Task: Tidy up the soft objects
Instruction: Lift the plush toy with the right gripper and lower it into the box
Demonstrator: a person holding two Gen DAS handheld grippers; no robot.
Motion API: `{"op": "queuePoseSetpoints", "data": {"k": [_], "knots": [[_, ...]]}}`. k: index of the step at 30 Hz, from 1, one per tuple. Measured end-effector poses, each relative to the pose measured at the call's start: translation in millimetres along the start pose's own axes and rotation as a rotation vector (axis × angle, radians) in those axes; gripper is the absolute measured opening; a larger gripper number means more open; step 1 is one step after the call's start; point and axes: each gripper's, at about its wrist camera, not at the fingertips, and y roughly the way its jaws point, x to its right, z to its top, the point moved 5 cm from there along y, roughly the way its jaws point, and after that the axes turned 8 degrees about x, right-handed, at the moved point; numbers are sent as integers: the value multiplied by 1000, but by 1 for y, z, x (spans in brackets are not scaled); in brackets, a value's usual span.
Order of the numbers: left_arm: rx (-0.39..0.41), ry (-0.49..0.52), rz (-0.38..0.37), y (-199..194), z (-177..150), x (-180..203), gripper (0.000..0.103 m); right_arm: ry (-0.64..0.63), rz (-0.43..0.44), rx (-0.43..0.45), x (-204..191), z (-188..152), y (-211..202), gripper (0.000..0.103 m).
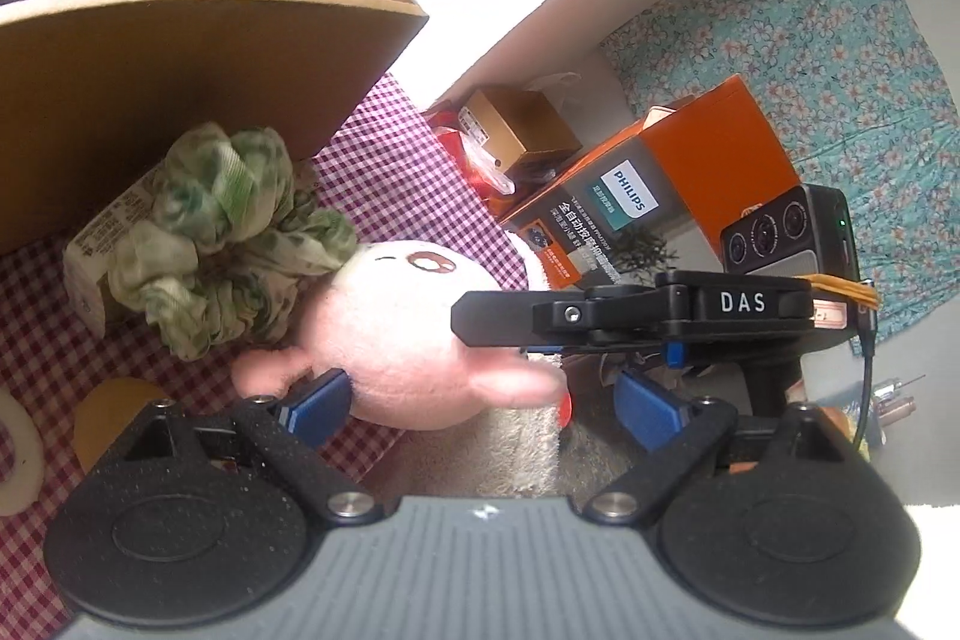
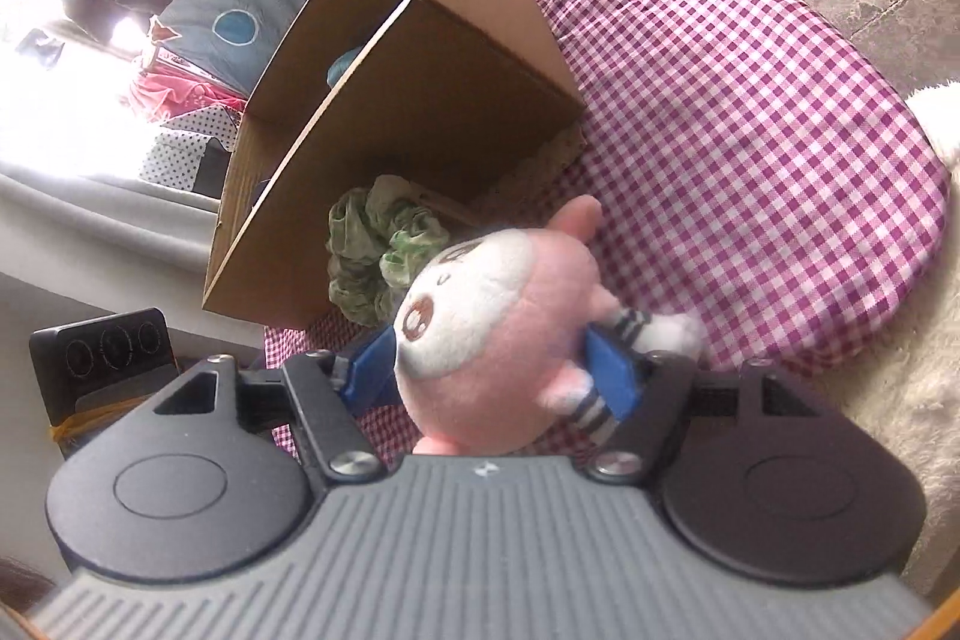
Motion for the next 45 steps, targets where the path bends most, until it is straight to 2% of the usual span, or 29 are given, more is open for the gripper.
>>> {"op": "queuePoseSetpoints", "data": {"k": [7,12,16,20,24,25,31,36,39,42,45], "knots": [[56,55,-60,-13,5,21,95,-24,-4,86,-10,-3,-34,69],[114,93,-75,-38,8,31,95,-73,4,143,-25,-2,-50,68],[182,120,-90,-68,15,43,95,-158,34,194,-52,-3,-66,68],[258,163,-63,-99,28,52,95,-249,83,243,-82,1,-79,68],[336,186,9,-133,50,47,95,-376,162,285,-125,15,-82,69],[357,186,46,-142,58,43,95,-413,189,289,-141,22,-78,69],[407,176,219,-170,102,5,95,-547,302,222,-199,70,-22,68],[380,110,343,-171,139,-41,94,-536,349,93,-224,118,52,67],[334,84,395,-159,157,-74,92,-522,335,17,-229,143,102,66],[244,22,433,-140,161,-106,89,-536,269,-46,-226,158,149,66],[158,-56,468,-129,156,-131,83,-524,176,-159,-214,159,200,69]]}}
